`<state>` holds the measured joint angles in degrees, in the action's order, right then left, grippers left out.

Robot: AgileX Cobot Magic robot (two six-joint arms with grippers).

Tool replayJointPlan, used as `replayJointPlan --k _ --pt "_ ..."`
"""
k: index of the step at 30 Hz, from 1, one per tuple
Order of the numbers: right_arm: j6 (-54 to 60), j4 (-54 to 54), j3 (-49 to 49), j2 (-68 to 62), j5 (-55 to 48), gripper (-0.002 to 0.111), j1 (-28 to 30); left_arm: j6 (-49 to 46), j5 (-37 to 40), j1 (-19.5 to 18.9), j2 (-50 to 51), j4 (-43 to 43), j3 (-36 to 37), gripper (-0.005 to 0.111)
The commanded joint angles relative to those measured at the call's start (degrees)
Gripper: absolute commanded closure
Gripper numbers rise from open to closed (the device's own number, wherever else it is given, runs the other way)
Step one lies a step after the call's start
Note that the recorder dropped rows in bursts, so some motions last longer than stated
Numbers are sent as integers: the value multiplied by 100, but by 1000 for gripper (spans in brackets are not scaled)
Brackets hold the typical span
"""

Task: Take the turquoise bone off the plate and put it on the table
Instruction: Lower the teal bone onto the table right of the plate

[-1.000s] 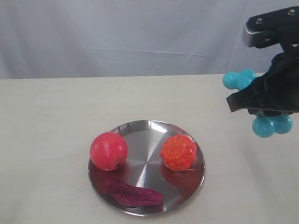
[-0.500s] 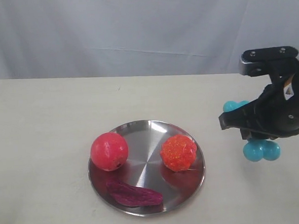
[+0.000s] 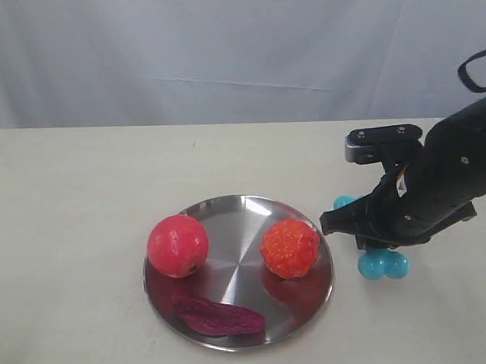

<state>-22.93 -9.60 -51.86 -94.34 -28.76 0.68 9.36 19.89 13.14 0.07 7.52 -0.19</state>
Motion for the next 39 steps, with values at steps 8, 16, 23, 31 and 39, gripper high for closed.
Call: replayJointPlan --k 8,16,23,31,39 --pt "-536 -823 0 -554 387 109 34 8 -4 16 -7 2 19 107" --pt "-779 -1073 0 -763 410 109 51 8 -4 16 -7 2 19 107" --pt "-863 -1103 0 -989 447 109 51 8 -4 16 -7 2 19 107" --pt "-868 -1099 0 -986 421 109 51 8 -4 16 -7 2 19 107" --pt "-868 -1099 0 -986 347 101 51 8 -4 16 -7 2 19 107"
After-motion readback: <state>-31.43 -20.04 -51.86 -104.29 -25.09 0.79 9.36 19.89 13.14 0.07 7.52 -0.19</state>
